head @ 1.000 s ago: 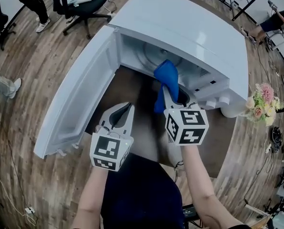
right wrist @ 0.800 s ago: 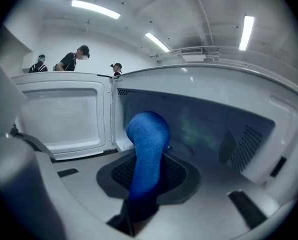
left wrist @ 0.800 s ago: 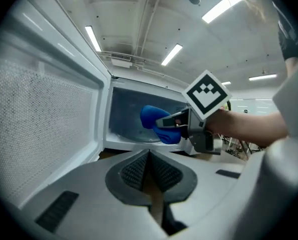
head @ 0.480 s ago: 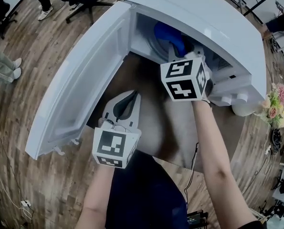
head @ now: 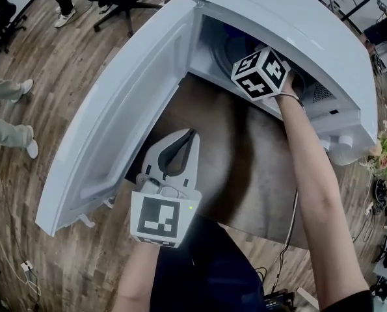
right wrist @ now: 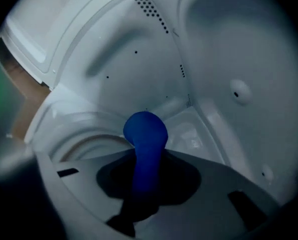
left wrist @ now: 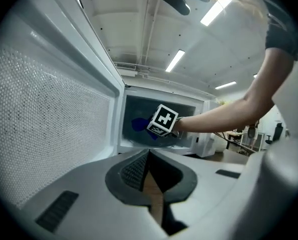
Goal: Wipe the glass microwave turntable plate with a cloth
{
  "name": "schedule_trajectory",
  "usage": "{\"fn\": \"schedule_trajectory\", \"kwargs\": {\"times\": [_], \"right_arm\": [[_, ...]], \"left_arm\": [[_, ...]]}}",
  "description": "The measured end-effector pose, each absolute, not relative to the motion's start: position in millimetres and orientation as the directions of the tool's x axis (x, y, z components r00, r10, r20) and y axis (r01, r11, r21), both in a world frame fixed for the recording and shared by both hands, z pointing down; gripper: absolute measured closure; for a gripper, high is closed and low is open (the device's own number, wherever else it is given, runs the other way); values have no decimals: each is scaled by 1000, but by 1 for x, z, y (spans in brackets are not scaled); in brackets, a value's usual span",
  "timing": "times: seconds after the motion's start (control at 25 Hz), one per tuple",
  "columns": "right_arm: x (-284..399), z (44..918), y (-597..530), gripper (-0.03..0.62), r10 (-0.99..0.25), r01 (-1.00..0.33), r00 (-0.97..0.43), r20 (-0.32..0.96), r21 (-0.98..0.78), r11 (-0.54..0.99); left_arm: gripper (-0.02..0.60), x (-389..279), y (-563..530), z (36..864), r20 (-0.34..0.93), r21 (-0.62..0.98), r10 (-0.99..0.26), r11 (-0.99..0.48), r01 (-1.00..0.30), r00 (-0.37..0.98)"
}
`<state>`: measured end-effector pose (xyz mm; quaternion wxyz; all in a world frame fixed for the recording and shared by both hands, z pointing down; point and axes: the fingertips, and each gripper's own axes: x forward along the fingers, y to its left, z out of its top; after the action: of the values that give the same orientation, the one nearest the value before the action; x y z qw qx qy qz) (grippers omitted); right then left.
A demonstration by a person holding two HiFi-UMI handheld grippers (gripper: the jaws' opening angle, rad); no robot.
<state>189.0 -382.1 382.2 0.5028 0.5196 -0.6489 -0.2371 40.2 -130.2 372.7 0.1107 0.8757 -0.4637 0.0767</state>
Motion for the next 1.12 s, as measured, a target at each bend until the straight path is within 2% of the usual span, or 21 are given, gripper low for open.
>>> {"fn": "schedule_trajectory", "kwargs": {"times": [0.28, 0.48, 0.84, 0.96, 1.12], "right_arm": [[205, 394, -412, 521, -911, -310, 81, 405, 879, 363], [193, 402, -419, 522, -910, -121, 52, 412, 907, 403], [191, 423, -416, 525, -878, 269, 104, 468, 837, 477], [200, 426, -418, 525, -870, 329, 165, 465, 805, 493], [217, 428, -418, 526, -853, 324, 238, 464, 790, 521]], "left_arm": [[577, 41, -133, 379, 241, 128, -798, -539, -833, 553], [577, 42, -140, 380, 237, 128, -804, -531, -838, 546], [577, 50, -143, 384, 239, 125, -793, -547, -828, 560], [577, 50, -144, 385, 243, 129, -792, -547, -827, 561], [577, 51, -144, 386, 244, 132, -788, -551, -824, 566]]}}
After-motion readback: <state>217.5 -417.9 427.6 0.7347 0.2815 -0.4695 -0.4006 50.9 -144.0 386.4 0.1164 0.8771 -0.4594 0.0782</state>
